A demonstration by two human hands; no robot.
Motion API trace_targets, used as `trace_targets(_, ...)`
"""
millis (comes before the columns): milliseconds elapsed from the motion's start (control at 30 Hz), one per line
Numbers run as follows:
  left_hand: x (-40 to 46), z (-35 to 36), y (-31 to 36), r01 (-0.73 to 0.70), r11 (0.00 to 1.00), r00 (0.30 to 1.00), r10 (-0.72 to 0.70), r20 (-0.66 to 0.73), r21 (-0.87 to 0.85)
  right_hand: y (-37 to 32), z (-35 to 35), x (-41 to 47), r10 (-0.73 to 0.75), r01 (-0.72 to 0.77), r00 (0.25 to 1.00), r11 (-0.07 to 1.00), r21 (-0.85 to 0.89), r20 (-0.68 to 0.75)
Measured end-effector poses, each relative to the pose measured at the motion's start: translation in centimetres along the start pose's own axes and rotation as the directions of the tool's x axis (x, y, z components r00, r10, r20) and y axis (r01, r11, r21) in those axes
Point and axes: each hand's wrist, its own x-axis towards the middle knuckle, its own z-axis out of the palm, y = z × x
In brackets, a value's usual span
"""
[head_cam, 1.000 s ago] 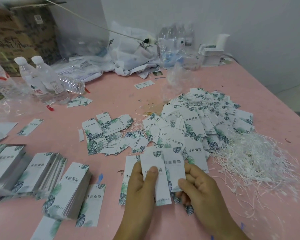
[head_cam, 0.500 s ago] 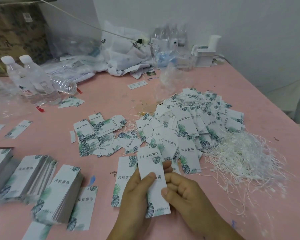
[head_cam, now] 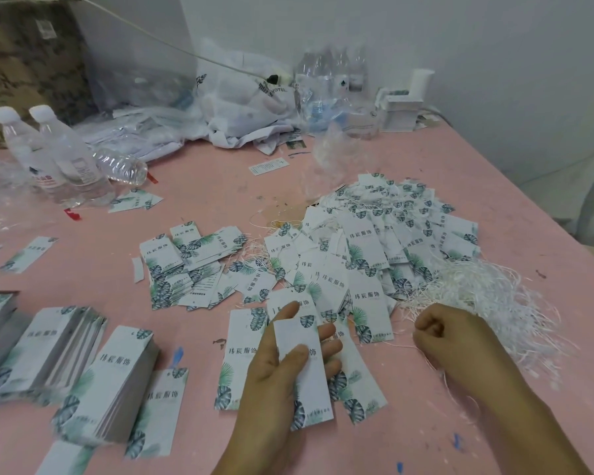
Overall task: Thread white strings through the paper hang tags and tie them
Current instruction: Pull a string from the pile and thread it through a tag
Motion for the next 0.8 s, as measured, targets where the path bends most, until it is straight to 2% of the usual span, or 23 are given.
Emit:
trace_targets(133, 0.0, 0.3, 0.1, -0.011, 0.999, 1.000, 0.010, -0.015, -0.036, -0.2, 0.3, 0.1, -0.027, 0.027, 1.000, 0.996, -0.088, -0.007)
trace_targets(267, 0.0, 0.3, 0.1, 0.013, 0.998, 1.000, -0.013, 0.005, -0.057, -0.9, 0.3, -0.1, -0.041, 0.042, 0.999, 0.958, -0.284, 0.008)
trace_targets(367, 0.1, 0.2, 0.1, 0.039, 0.995, 0.999, -0.037, 0.029, -0.086, -1.4, 0.1, -0.3, -0.072, 0.057, 0.996, 0.960, -0.274, -0.048)
trace_targets(433, 0.1, 0.1, 0.0, 0.058, 0.994, 0.997, -0.054, 0.048, -0.097, -1.5, -0.1, -0.4, -0.126, 0.099, 0.983, 0.977, -0.189, -0.133)
trace_targets(533, 0.0, 0.1, 0.3, 0.091, 0.987, 0.994, -0.083, 0.066, -0.134, -1.8, -0.2, -0.7, -0.167, 0.201, 0.958, 0.971, 0.129, -0.234)
trace_targets(633, 0.1, -0.1, 0.3, 0.114, 0.988, 0.991, -0.106, 0.078, -0.105, -2.8, 0.4, -1.5, -0.148, 0.236, 0.968, 0.805, 0.544, -0.201)
trace_targets(700, 0.1, -0.2, 0.2, 0.139, 0.987, 0.983, -0.128, 0.133, -0.084, -3.8, 1.0, -2.3, -0.159, 0.261, 0.964, 0.717, 0.646, -0.213)
trace_targets(800, 0.1, -0.1, 0.1, 0.196, 0.980, 0.960, -0.185, 0.212, -0.032, -5.3, 2.1, -3.8, -0.203, 0.342, 0.938, 0.677, 0.652, -0.282)
